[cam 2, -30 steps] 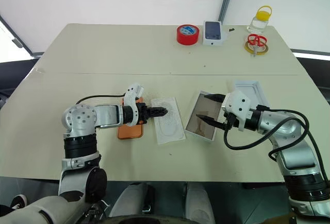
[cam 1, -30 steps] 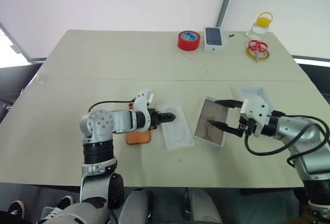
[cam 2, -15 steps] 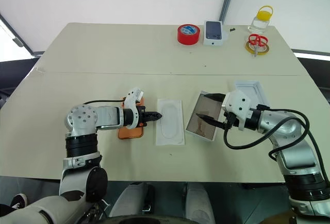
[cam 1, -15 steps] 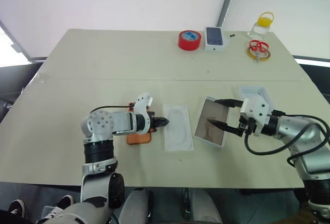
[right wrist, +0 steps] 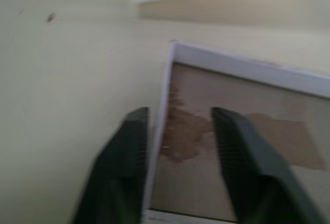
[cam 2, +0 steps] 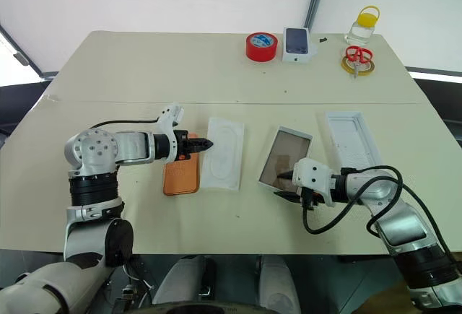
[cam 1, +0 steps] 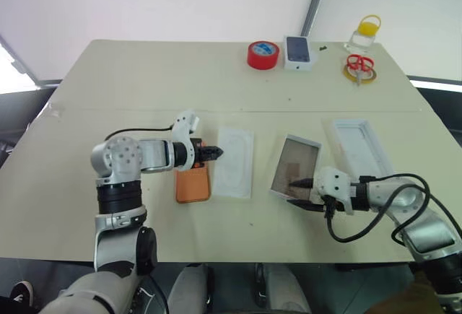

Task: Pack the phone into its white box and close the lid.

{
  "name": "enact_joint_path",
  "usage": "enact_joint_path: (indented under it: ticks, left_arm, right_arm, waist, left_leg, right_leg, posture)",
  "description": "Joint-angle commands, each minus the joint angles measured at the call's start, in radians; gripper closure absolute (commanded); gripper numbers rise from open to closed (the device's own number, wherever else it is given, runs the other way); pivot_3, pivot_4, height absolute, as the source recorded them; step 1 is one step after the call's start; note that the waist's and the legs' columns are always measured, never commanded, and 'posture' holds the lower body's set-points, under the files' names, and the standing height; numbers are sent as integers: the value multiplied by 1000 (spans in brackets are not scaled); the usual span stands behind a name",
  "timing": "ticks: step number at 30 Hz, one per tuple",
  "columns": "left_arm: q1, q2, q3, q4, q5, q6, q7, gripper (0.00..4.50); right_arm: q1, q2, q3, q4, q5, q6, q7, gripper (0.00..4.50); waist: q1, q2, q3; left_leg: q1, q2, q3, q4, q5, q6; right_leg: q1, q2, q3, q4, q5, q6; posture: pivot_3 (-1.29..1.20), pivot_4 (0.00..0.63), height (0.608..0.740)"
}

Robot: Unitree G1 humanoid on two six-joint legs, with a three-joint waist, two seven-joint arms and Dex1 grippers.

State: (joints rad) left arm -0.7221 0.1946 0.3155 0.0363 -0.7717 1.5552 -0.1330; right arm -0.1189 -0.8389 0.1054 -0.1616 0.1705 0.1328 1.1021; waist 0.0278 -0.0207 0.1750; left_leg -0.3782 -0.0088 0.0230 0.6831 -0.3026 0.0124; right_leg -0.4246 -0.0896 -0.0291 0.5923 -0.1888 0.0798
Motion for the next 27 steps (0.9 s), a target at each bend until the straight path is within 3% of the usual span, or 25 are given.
enact_joint_path:
  ticks: [1,6,15,19,22,27]
  left_arm:
    - [-45,3,61,10,-10,10,-27,4500]
    - [-58,-3,75,30,19,-19,-16,4500]
    - [-165,-103,252,100,10,55,41,4500]
    - [-165,-139,256,96,19,59,55,4500]
    - [-152,-177,244,85,26,59,63,4500]
    - [-148,-237,209,64,52,51,72,4500]
  right_arm:
    - [-27,1,-2,-13,3,5,2,4470]
    - [-53,5,27,-15,-15,-29,23,4470]
    - [-146,71,86,37,-62,-85,8,4470]
    - [-145,83,83,23,-36,-66,24,4470]
    - [-124,73,53,-3,14,-24,34,3628]
    - [-73,33,-46,-68,54,21,-4,1095]
  waist:
    - [-1,0,0]
    - [-4,-1,1]
    - [-16,-6,5]
    - [-16,-7,6]
    - [-13,-7,6]
    - [-14,-7,6]
  left_leg:
    - [0,0,0,0,0,0]
    - [0,0,0,0,0,0]
    - [-1,0,-1,0,1,-2]
    - [-1,0,-1,-1,1,-3]
    - [-1,0,-1,-1,2,-4]
    - [-2,0,-1,0,2,-4]
  right_leg:
    - [0,0,0,0,0,0]
    - [0,0,0,0,0,0]
    - [0,0,-1,0,2,3]
    - [0,0,-1,0,2,4]
    - [-1,0,-1,0,2,4]
    - [-1,-1,-1,0,2,4]
  posture:
    - [0,150,739]
    - [0,150,739]
    - [0,150,739]
    - [0,150,739]
    - [0,150,739]
    - [0,150,739]
